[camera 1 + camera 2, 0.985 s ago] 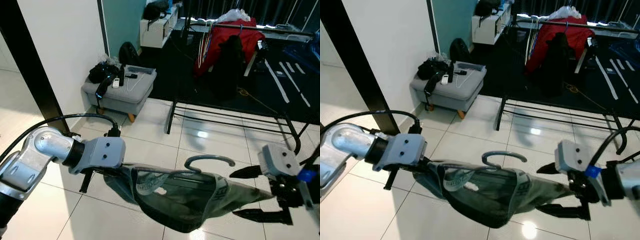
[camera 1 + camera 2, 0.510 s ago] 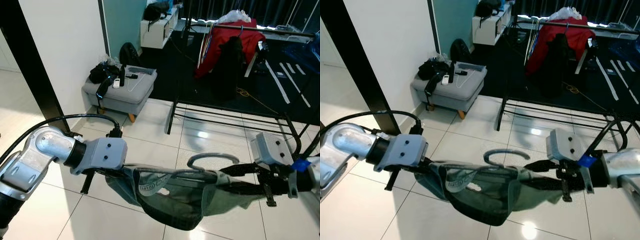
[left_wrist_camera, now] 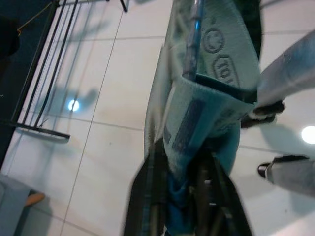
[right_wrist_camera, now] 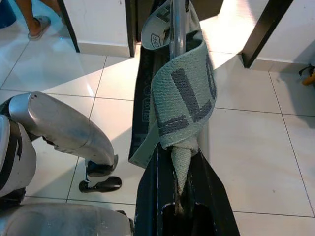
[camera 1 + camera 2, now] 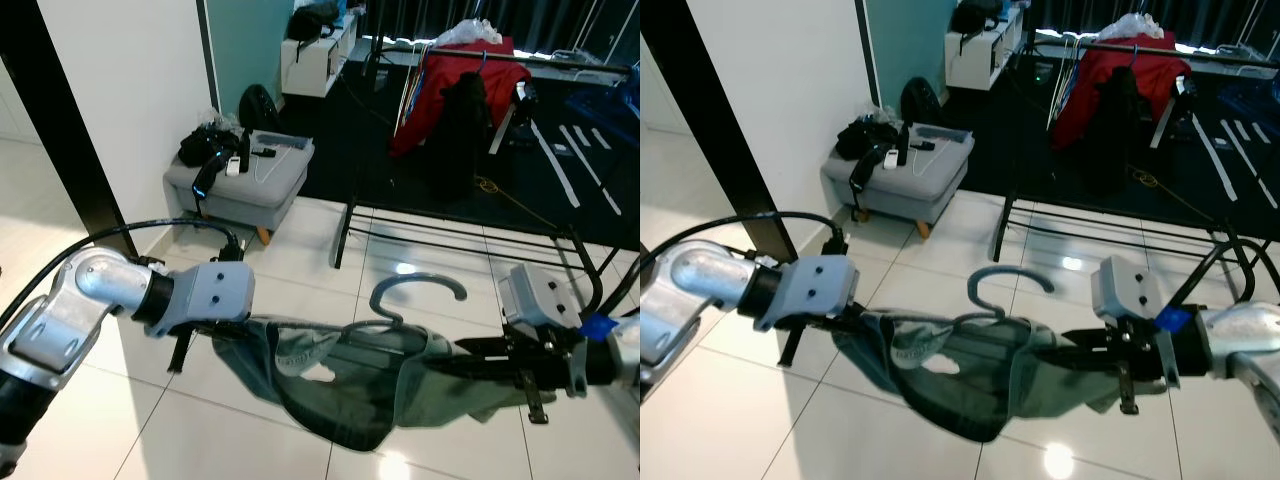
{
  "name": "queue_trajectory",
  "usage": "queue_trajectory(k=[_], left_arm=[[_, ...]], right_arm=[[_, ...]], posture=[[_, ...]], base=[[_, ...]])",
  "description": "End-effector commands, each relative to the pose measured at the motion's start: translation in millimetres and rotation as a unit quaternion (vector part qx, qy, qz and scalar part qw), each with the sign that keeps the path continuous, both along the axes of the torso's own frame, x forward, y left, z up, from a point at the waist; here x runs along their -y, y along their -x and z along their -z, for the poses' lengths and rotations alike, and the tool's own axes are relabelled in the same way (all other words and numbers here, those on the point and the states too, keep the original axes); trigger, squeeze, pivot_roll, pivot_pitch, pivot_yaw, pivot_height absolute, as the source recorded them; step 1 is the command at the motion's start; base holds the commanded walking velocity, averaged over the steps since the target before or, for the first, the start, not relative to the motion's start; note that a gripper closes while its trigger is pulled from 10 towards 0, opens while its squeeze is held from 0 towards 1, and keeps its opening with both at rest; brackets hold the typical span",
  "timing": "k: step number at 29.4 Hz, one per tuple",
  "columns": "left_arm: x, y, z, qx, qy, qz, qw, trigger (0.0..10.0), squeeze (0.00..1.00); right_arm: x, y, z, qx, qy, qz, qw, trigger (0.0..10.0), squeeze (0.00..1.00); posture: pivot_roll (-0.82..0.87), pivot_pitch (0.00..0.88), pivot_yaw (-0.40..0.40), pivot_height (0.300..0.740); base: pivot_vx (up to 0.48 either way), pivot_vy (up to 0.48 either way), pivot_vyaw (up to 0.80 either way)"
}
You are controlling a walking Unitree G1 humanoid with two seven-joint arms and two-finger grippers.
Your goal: Hang hanger
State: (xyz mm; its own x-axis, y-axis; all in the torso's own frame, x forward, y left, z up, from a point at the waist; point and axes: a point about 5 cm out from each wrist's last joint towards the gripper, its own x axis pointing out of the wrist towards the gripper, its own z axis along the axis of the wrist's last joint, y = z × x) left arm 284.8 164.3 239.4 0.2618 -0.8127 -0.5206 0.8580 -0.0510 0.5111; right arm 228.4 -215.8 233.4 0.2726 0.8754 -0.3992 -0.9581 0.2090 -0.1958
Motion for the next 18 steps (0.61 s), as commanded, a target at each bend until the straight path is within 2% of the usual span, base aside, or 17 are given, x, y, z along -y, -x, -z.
queue_trajectory(k=[1,2,3,5,6,7,8,9,12,14,15,16,17,18], left_arm=[[-1.0,-1.8,-3.9,0.009,0.009,-0.002,1.000,10.0,1.00],[-6.0,-8.2,-7.4,0.037,0.010,-0.026,0.999,10.0,1.00],[-6.0,-8.2,-7.4,0.037,0.010,-0.026,0.999,10.0,1.00],[-20.7,-24.2,-17.6,0.089,0.020,-0.095,0.991,10.0,1.00],[-20.7,-24.2,-17.6,0.089,0.020,-0.095,0.991,10.0,1.00],[-27.4,-29.0,-22.1,0.103,0.027,-0.121,0.987,10.0,1.00],[-37.8,-34.5,-29.5,0.125,0.053,-0.160,0.978,10.0,1.00],[-37.8,-34.5,-29.5,0.125,0.053,-0.160,0.978,10.0,1.00],[-60.5,-44.8,-41.5,0.175,0.102,-0.250,0.947,10.0,1.00],[-60.5,-44.8,-41.5,0.175,0.102,-0.250,0.947,10.0,1.00],[-64.4,-46.6,-42.8,0.184,0.110,-0.270,0.939,10.0,1.00],[-72.1,-51.1,-46.8,0.205,0.134,-0.313,0.918,10.0,1.00],[-72.1,-51.1,-46.8,0.205,0.134,-0.313,0.918,10.0,1.00],[-77.7,-54.2,-49.3,0.219,0.151,-0.343,0.901,10.0,1.00]], right_arm=[[-1.2,2.2,-1.2,-0.001,-0.012,-0.003,1.000,0.0,0.00],[-1.0,2.3,-0.2,-0.002,-0.015,0.001,1.000,0.0,0.00],[-1.0,2.3,-0.2,-0.002,-0.015,0.001,1.000,0.0,0.00],[0.8,0.1,3.2,0.002,-0.017,0.018,1.000,0.0,0.00],[0.8,0.1,3.2,0.002,-0.017,0.018,1.000,0.0,0.00],[2.0,-1.8,4.8,0.004,-0.020,0.030,0.999,0.0,0.00],[3.5,-6.9,8.3,0.012,-0.032,0.059,0.998,0.0,0.00],[3.5,-6.9,8.3,0.012,-0.032,0.059,0.998,0.0,0.00],[3.4,-19.6,21.2,0.025,-0.063,0.128,0.989,0.0,0.00],[3.4,-19.6,21.2,0.025,-0.063,0.128,0.989,0.0,0.00],[1.0,-21.6,24.7,0.026,-0.073,0.139,0.987,0.0,0.00],[-11.9,-17.9,34.5,0.015,-0.073,0.123,0.990,0.0,0.00],[-11.9,-17.9,34.5,0.015,-0.073,0.123,0.990,0.0,0.00],[-21.4,-14.3,41.0,0.007,-0.073,0.109,0.991,0.0,0.00]], posture=[[-0.03,0.080,-0.028,0.740],[-0.03,0.080,-0.028,0.740],[-0.03,0.080,-0.028,0.740],[-0.03,0.081,-0.028,0.740],[-0.03,0.081,-0.028,0.740],[-0.03,0.081,-0.033,0.740],[-0.03,0.082,-0.036,0.740],[-0.03,0.082,-0.036,0.740],[-0.03,0.081,-0.042,0.740],[-0.03,0.081,-0.042,0.740],[-0.03,0.080,-0.044,0.740],[-0.02,0.079,-0.044,0.740],[-0.02,0.079,-0.044,0.740],[-0.02,0.079,-0.044,0.740]], base=[[0.000,0.000,0.00],[0.000,0.000,0.00],[0.000,0.000,0.00],[0.000,0.000,0.00],[0.000,0.000,0.00],[0.000,0.000,0.00],[0.000,0.000,0.00],[0.000,0.000,0.00],[0.000,0.000,0.00],[0.000,0.000,0.00],[0.000,0.000,0.00],[0.000,0.000,0.00],[0.000,0.000,0.00],[0.000,0.000,0.00]])
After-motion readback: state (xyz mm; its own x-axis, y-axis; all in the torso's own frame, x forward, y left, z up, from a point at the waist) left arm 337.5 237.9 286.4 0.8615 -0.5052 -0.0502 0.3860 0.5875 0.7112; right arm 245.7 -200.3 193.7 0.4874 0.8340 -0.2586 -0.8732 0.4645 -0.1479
